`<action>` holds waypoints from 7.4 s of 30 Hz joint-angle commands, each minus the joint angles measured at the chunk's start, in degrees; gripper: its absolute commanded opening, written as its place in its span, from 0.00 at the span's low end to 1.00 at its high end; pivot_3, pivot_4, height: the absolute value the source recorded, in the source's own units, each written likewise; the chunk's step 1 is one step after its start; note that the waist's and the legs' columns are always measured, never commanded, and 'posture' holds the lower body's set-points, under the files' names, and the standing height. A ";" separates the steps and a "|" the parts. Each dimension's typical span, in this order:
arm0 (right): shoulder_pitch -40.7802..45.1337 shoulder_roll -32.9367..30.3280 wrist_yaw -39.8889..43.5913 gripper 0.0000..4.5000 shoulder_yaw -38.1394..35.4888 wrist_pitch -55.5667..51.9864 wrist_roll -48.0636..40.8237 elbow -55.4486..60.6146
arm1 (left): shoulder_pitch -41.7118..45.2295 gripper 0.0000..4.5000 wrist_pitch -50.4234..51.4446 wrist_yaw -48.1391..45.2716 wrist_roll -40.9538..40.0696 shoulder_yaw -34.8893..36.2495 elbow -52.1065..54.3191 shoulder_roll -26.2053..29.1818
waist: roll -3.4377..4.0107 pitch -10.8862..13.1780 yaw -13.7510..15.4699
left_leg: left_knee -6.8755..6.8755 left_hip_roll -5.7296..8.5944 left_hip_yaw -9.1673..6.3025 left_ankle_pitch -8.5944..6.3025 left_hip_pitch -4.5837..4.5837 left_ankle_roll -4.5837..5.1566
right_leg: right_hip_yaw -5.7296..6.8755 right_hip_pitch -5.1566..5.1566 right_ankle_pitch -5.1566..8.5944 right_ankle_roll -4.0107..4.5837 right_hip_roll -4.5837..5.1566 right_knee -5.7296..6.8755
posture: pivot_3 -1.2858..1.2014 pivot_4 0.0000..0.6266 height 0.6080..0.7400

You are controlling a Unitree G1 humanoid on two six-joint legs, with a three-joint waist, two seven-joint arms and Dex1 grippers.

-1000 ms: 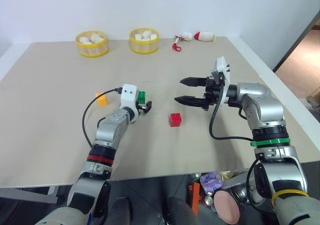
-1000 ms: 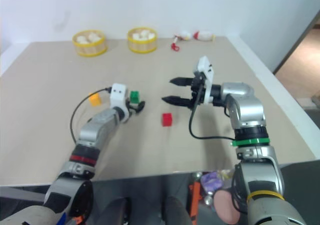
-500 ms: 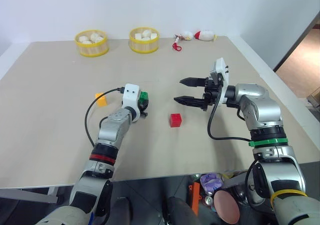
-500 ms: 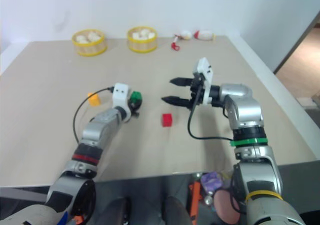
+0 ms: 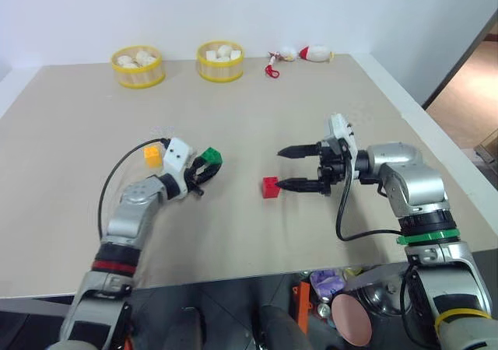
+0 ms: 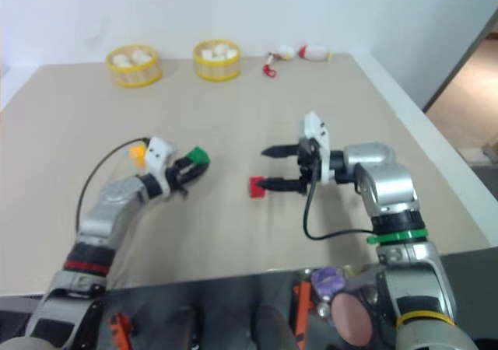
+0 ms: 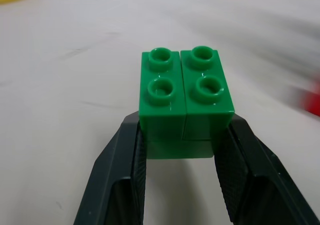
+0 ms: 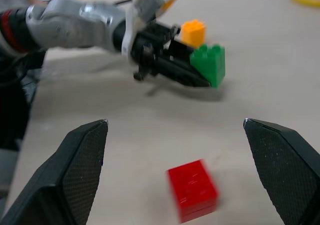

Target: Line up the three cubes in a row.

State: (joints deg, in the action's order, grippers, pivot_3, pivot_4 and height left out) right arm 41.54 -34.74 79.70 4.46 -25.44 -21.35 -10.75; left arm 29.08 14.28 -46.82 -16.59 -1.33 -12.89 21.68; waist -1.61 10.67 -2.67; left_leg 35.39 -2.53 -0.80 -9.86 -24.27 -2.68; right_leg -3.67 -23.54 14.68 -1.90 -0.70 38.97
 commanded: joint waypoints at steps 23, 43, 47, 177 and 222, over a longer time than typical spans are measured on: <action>-3.07 -4.14 -1.53 1.00 -2.46 -3.79 -5.70 9.40 | 7.75 0.29 -10.29 -21.62 2.92 -5.51 -13.82 4.81 | 0.00 0.00 0.07 | 0.12 -0.05 0.01 0.00 0.00 0.03 | 0.04 0.02 -0.03 0.05 -0.04 0.01 | 0.52 0.24 1.00; -4.04 -4.13 -3.85 1.00 -2.49 -2.63 -5.66 8.31 | 11.44 0.29 -12.55 -27.76 6.12 -9.16 -17.73 2.68 | 0.00 0.00 0.06 | 0.12 -0.05 0.00 -0.03 -0.04 0.08 | 0.04 -0.01 -0.01 0.03 -0.05 0.01 | 0.52 0.24 1.00; -3.54 -3.92 -3.92 1.00 -2.27 -2.77 -5.68 8.18 | 12.90 0.29 -14.51 -27.01 7.71 -9.42 -21.01 1.80 | 0.00 0.00 0.06 | 0.13 -0.03 0.01 -0.03 -0.05 0.08 | 0.03 0.00 -0.01 0.03 -0.05 0.01 | 0.52 0.24 1.00; 5.08 6.70 -19.74 1.00 -3.14 -0.85 -5.63 8.35 | 5.38 1.00 18.68 51.01 4.18 15.63 2.34 -11.27 | -0.04 -0.01 0.09 | 0.25 -0.09 -0.07 -0.01 -0.05 0.13 | 0.06 0.06 -0.18 0.01 -0.08 0.03 | 0.52 0.24 1.00; -2.75 -4.16 -10.82 1.00 -3.48 -3.66 -7.88 14.59 | 0.87 0.29 -12.02 -31.68 -0.78 -4.05 -8.13 12.70 | -0.03 0.01 -0.01 | 0.04 -0.12 0.13 -0.03 -0.08 0.11 | -0.03 -0.16 -0.03 0.14 -0.07 -0.03 | 0.52 0.24 1.00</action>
State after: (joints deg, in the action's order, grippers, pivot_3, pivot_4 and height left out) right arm 38.59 -37.95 69.29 3.46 -28.98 -27.89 0.93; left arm 28.80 5.14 -75.59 -18.53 -4.58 -19.66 33.13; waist -1.64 10.68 -2.68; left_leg 35.43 -2.66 -0.67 -9.89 -24.36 -2.57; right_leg -3.69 -23.70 14.65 -1.75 -0.77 38.95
